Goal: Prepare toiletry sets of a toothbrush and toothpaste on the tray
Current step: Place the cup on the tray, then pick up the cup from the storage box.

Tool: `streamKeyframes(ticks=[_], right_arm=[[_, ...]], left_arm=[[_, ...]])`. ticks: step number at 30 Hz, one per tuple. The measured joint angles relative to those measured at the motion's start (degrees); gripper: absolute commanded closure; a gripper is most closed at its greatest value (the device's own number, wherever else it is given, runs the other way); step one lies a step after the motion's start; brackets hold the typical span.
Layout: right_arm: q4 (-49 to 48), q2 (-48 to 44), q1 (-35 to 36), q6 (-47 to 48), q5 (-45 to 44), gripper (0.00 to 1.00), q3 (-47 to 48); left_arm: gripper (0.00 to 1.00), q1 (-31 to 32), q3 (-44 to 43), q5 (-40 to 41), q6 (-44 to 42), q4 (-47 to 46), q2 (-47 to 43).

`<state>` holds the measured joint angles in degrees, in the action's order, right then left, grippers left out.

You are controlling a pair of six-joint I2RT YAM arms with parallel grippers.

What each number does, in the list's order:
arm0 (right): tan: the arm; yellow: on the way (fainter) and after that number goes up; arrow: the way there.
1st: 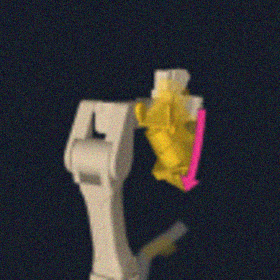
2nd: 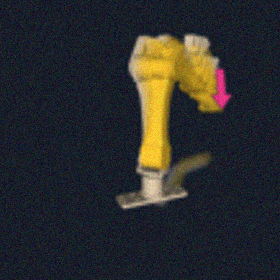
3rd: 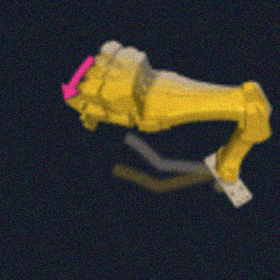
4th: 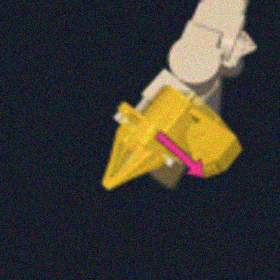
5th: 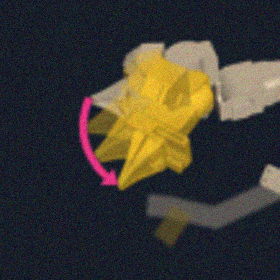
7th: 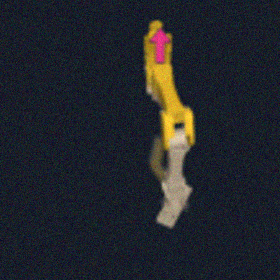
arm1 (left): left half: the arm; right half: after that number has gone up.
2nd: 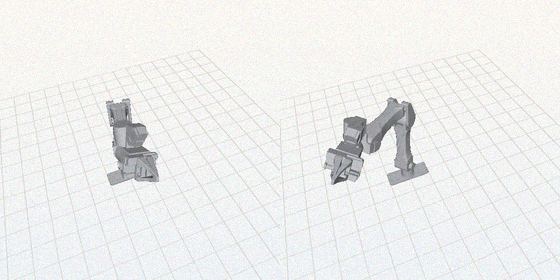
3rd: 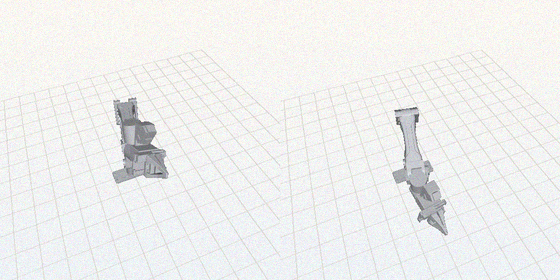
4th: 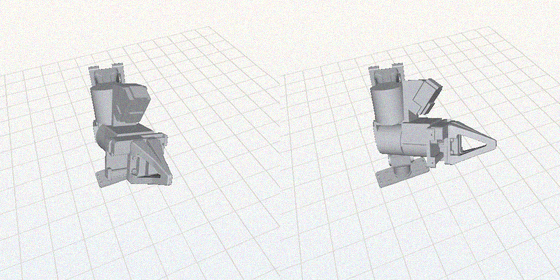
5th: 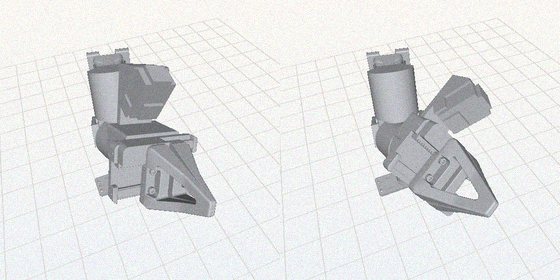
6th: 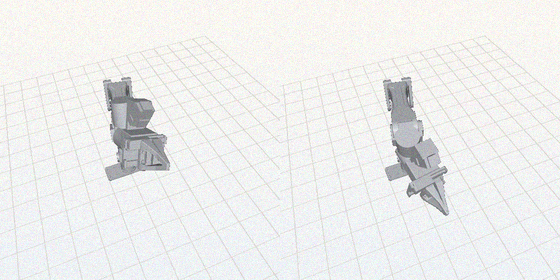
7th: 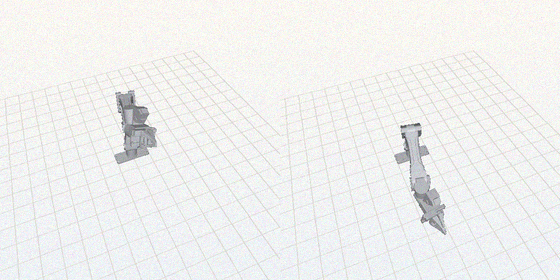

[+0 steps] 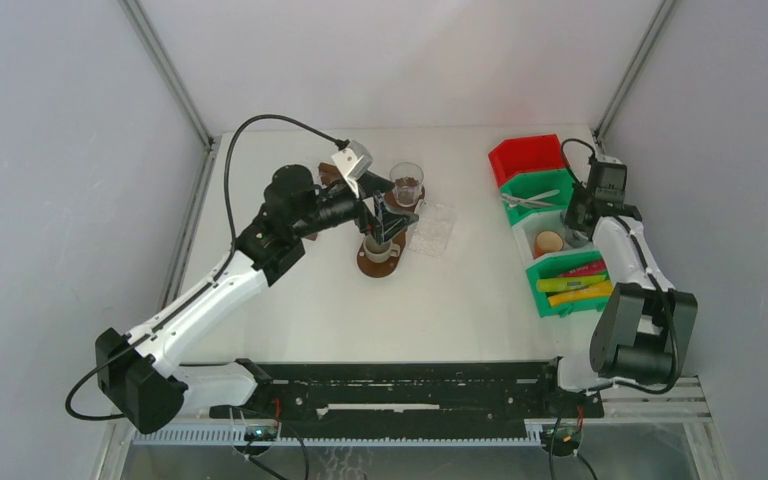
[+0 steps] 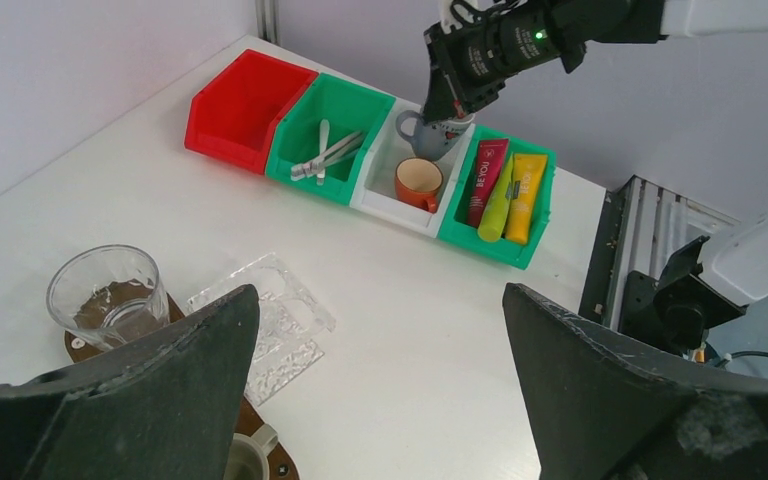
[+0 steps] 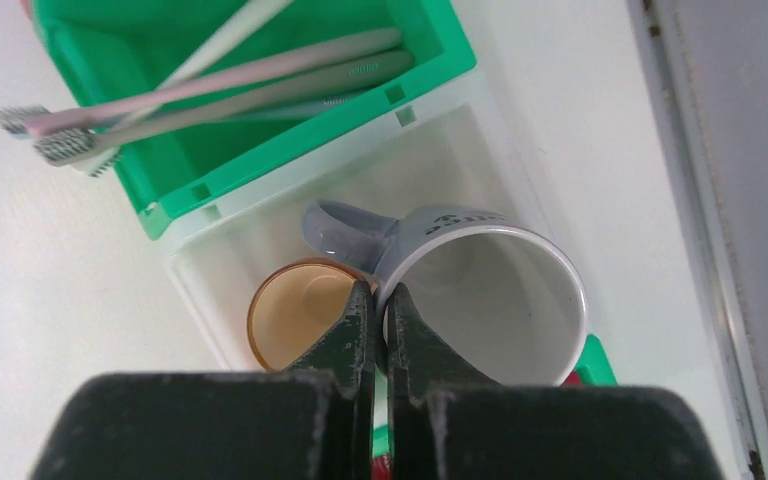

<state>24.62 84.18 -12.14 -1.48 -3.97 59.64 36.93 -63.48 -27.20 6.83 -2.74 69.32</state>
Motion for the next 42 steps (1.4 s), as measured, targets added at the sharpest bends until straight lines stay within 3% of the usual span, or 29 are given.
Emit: streamKeyframes(ticks=[13,21,31,42], right_arm=[[-0.04,-15.61,10.62,1.09,-3.72,1.0,-1.33],[-0.04,-24.5,20.0,1.44,-0.09,1.0,-1.53],[0.11,-25.51,34.38,5.95,5.49,1.0,-2.16],[0.13,-22.64,49.27,13.68,10.56,1.0,-2.71]], left_arm=[[0.05,-0.55,0.0,0.02,0.76,-1.03,0.0],[0.05,-2.54,0.94,0.5,0.79,-0.85,-0.02],[0.04,-10.16,1.2,1.7,1.7,1.7,-0.09],[0.05,-22.01,8.26,0.46,5.73,-0.66,-3.13]])
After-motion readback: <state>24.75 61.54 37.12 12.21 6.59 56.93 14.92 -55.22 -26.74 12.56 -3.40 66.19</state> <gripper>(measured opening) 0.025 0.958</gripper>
